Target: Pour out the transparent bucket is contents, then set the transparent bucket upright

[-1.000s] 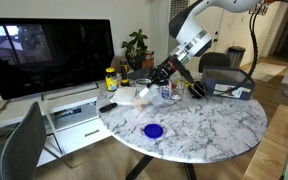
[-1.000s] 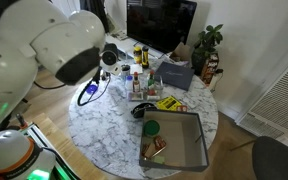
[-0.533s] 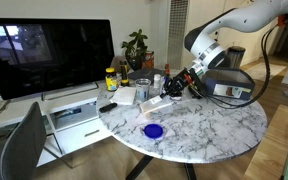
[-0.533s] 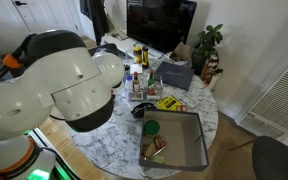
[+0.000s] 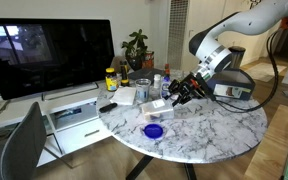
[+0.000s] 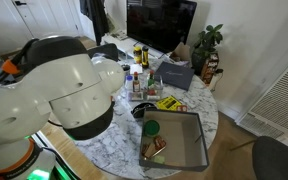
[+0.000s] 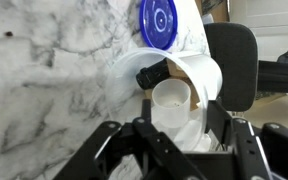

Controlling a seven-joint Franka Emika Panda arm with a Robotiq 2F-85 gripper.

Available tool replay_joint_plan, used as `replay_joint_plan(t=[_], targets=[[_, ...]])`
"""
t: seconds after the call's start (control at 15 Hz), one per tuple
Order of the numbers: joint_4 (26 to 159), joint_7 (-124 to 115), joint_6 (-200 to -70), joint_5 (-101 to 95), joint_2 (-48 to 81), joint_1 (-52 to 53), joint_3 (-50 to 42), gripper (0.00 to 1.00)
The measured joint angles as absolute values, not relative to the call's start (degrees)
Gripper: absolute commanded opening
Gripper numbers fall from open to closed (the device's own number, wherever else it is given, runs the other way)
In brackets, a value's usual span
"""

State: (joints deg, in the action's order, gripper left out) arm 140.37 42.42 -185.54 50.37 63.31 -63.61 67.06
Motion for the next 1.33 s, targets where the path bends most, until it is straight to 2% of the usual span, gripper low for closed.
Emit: replay_joint_plan(t=[0.07, 0.13, 0.53, 0.93, 1.13, 1.33], targets=[[141.5, 42.4, -187.4, 50.6, 62.4, -63.9, 67.6, 0.98], [142.8, 42.2, -189.2, 51.1, 61.3, -64.2, 68.3, 1.0], [151.8, 36.9, -196.1, 63.4, 47.2, -61.6, 77.4, 1.0], [151.2, 36.7, -197.9, 87.1, 32.6, -41.2, 77.7, 1.0], [148.0, 40.5, -209.9, 98.8, 31.0, -32.2, 77.2, 1.0], [140.1, 51.4, -225.1, 111.2, 32.2, -27.5, 76.2, 1.0]])
